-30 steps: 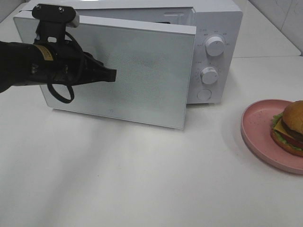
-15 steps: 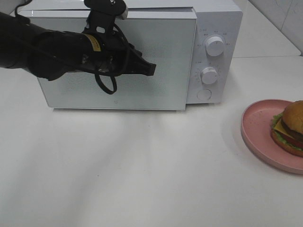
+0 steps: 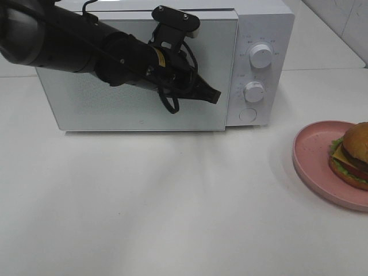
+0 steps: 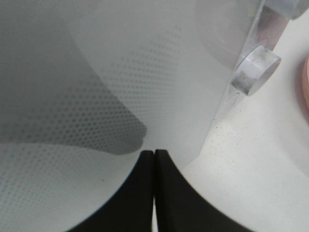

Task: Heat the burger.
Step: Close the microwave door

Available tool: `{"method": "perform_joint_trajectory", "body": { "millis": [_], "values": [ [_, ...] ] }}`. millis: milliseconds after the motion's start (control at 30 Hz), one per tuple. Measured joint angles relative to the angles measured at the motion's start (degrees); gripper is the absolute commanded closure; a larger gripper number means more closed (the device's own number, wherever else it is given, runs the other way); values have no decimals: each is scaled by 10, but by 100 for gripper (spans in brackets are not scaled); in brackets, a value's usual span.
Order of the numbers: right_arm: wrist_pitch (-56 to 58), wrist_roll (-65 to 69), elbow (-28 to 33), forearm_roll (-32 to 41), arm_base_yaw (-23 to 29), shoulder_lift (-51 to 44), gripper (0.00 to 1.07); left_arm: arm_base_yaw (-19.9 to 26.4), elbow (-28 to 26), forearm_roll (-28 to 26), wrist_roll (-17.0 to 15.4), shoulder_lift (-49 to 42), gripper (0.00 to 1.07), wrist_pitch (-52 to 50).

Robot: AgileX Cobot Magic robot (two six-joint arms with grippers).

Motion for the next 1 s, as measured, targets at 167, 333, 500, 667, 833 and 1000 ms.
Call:
{"method": "perform_joint_trajectory", "body": {
  "millis": [167,333,500,667,833,1000],
  "values": [
    [0,0,0,0,0,0,41,-6,-56,-19,-18,18,106,64],
    [0,0,0,0,0,0,41,-7,-71,-25,-25,21,106,80],
    [0,0,0,0,0,0,41,-10,-78,-22,-28,22,106,81],
    [0,0,0,0,0,0,41,-13,-115,-9,-29,37,106,105],
    [0,0,0,0,0,0,41,-21,-158,-14,-33,58,106,152],
    [0,0,0,0,0,0,41,-24,-164,-9,-28,59,106,169]
  ]
}}
